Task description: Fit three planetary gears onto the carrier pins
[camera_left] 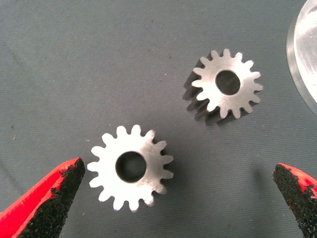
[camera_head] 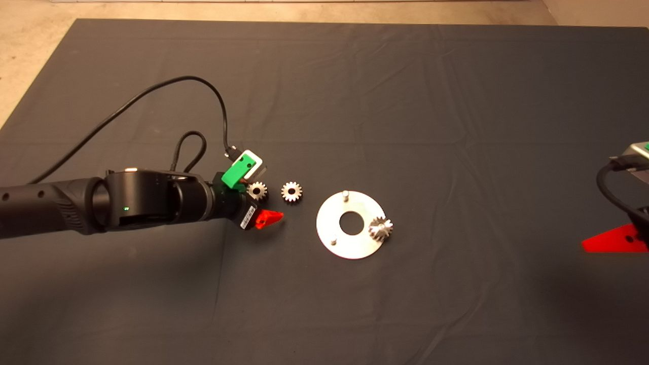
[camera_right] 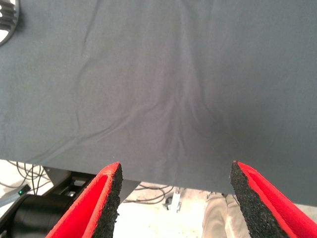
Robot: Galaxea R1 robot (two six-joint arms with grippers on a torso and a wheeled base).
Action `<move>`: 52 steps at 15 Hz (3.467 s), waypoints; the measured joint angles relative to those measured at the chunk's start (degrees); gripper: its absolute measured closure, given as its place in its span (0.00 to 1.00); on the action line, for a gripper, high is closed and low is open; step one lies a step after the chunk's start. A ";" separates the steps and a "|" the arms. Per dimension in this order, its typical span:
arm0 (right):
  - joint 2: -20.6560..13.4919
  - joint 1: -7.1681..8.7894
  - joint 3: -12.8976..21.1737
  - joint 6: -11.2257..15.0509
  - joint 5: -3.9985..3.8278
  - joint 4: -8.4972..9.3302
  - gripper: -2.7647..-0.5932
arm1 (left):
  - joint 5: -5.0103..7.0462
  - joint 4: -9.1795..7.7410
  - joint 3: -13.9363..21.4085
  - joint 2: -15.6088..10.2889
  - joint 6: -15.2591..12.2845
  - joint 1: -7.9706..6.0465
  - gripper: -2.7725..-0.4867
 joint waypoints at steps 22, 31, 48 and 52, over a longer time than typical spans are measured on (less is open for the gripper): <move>-0.02 0.59 0.00 -0.01 -0.01 1.27 0.54 | -1.58 2.04 -1.74 -0.26 1.88 1.38 0.36; -0.02 0.61 0.05 -0.01 -0.01 1.44 0.54 | -1.58 2.38 -2.04 -0.15 1.88 1.38 0.52; -0.02 0.61 0.05 -0.01 -0.01 1.75 0.54 | -1.57 3.53 -2.04 -0.22 1.88 1.40 0.76; -0.02 1.22 0.05 -0.04 -0.01 2.02 0.54 | -1.57 3.83 -2.04 -0.23 1.88 1.42 0.78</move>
